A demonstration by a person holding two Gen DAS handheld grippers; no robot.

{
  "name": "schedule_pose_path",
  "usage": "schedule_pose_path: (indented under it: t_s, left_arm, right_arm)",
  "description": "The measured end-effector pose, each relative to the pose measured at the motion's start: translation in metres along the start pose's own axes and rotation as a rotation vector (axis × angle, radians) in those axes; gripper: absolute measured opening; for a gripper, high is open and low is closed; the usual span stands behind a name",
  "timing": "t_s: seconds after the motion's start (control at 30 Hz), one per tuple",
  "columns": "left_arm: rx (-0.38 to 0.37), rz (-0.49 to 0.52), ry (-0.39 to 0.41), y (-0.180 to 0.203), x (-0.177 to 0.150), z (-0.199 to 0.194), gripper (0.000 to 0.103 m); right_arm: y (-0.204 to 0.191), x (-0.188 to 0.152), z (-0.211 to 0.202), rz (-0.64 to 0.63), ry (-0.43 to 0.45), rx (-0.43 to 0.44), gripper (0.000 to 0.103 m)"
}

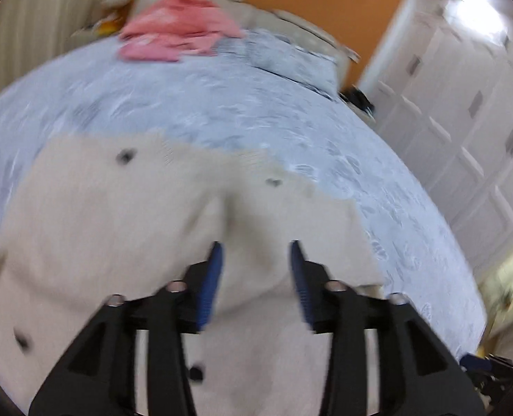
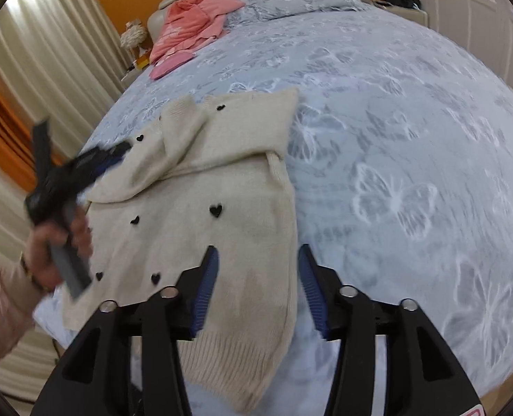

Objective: Fold small clothes

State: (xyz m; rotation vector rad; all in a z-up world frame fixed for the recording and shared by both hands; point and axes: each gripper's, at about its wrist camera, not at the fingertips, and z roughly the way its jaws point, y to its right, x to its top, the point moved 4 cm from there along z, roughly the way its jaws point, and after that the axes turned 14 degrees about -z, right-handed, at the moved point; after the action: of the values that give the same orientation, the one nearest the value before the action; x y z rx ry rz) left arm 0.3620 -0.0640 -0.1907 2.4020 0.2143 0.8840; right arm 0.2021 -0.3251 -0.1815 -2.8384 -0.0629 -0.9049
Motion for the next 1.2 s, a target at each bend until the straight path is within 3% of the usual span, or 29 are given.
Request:
schedule_pose_path:
  t_s: [0.13,0.27,0.33,0.43,0.53,0.63,0.67,0.73,0.83,0.9,0.97,1.03,1.1,1.17,1.2]
  left_arm:
    - [0.036,-0.246,0.069,-0.065,0.014,-0.035,0.072]
    - [0.116,-0.487,0.134,-0.132,0.036,-0.053,0.074]
    - [0.128,-0.611,0.135,-0.160,0.041,-0.052,0.075]
    - [0.064,-0.802,0.109,-0.184,0.035,-0.044,0.075]
    - [-0.111,-1.030,0.124,-0.201,0.021,-0.034,0.075]
    - [-0.196,-1.171,0.160,-0.215,0.016,-0.025,0.071]
    - [-0.200,-1.181,0.182,-0.220,0.017,-0.024,0.068]
    - [-0.200,-1.151,0.233,-0.223,0.026,-0.025,0.050]
    - [-0.146,-1.094,0.283,-0.230,0.042,-0.030,0.030]
    - [-0.092,-1.052,0.283,-0.234,0.052,-0.027,0.019]
    - [0.004,-0.944,0.256,-0.233,0.057,-0.022,0.016]
    - [0.067,-0.870,0.233,-0.234,0.053,-0.016,0.015]
    - [0.091,-0.861,0.223,-0.242,0.043,-0.009,0.010]
    - [0.081,-0.835,0.261,-0.245,0.035,-0.011,0.009]
    - [0.093,-0.792,0.267,-0.242,0.034,-0.011,0.009]
  right_arm:
    - [-0.016,0.045,0.040,-0.046,0.021,0.090,0.055]
    - [-0.047,0.098,0.096,-0.102,0.019,0.141,0.060]
    - [-0.051,0.123,0.135,-0.059,-0.011,0.186,0.065]
    - [-0.032,0.139,0.189,0.174,-0.085,0.251,0.067]
    - [-0.033,0.135,0.220,0.403,-0.096,0.513,0.067]
    - [-0.056,0.123,0.238,0.466,-0.118,0.633,0.067]
    - [-0.063,0.120,0.243,0.466,-0.118,0.648,0.067]
    - [-0.071,0.125,0.249,0.466,-0.087,0.657,0.063]
    - [-0.071,0.147,0.244,0.503,-0.010,0.694,0.010]
    - [-0.060,0.170,0.213,0.499,0.128,0.675,0.009]
    - [-0.050,0.180,0.175,0.459,0.245,0.648,0.010]
    - [-0.044,0.179,0.153,0.379,0.302,0.566,0.012]
    - [-0.038,0.158,0.162,0.277,0.212,0.398,0.014]
    - [-0.032,0.135,0.187,0.275,0.073,0.321,0.015]
    - [-0.028,0.122,0.199,0.297,0.019,0.336,0.015]
